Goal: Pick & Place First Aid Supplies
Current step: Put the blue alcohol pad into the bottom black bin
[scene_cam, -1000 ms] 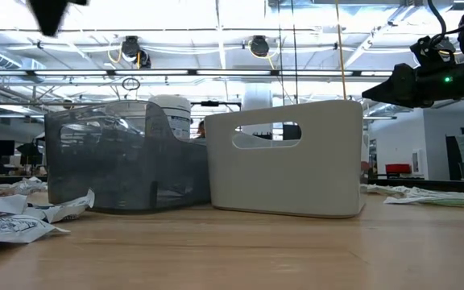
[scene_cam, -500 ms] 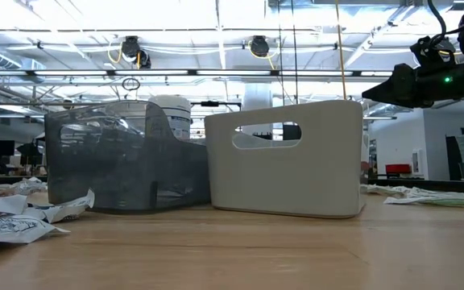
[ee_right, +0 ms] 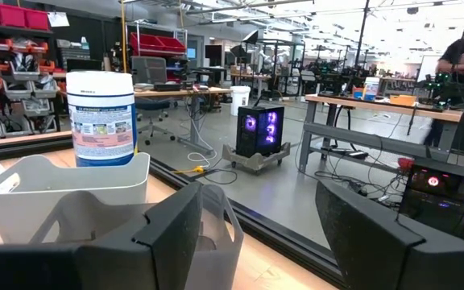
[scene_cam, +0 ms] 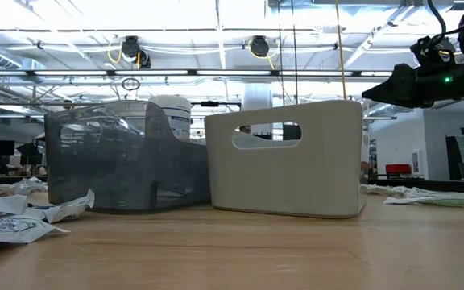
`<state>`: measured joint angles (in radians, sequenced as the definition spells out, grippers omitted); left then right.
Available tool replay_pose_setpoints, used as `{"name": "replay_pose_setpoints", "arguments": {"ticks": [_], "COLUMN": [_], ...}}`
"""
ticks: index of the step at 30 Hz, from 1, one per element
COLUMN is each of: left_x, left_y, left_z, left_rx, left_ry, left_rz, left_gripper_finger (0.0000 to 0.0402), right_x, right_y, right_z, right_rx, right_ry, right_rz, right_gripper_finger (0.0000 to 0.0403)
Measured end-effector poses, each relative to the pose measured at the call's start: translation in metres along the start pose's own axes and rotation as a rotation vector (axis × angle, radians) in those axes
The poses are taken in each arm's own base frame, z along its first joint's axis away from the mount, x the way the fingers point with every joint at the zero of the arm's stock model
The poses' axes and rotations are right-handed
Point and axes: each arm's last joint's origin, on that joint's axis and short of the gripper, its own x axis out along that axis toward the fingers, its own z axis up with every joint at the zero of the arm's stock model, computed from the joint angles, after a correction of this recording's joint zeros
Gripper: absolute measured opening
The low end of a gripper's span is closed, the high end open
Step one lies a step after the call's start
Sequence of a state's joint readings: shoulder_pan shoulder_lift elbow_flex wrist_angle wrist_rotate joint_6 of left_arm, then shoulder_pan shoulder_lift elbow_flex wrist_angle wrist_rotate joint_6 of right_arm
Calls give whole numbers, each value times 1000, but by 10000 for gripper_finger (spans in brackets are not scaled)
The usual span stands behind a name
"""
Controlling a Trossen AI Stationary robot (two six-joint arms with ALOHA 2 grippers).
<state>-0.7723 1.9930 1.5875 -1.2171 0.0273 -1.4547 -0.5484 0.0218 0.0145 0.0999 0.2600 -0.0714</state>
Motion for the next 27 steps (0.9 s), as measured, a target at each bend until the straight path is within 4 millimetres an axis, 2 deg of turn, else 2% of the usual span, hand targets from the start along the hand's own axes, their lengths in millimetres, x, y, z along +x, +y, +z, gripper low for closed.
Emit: {"name": "replay_pose_setpoints", "arguments": {"ticks": [11, 18, 22, 27], "left_x": [46, 60, 63, 64], "left_y": [7, 8, 11, 12], "left_z": [-5, -10, -13, -14], "left_rx": [-45, -46, -76, -89], "left_ry": [4, 24, 38, 45], "left_rz": [-27, -58, -47, -46], "left_gripper_finger": [244, 239, 203, 124], "right_x": [0, 0, 0, 0], "right_y": [0, 0, 0, 0], "right_z": [0, 0, 0, 0], "right_rx": [0, 0, 0, 0], "right_ry": [0, 0, 0, 0], "right_rz": [0, 0, 0, 0], "right_gripper_finger": [238, 238, 238, 238]}}
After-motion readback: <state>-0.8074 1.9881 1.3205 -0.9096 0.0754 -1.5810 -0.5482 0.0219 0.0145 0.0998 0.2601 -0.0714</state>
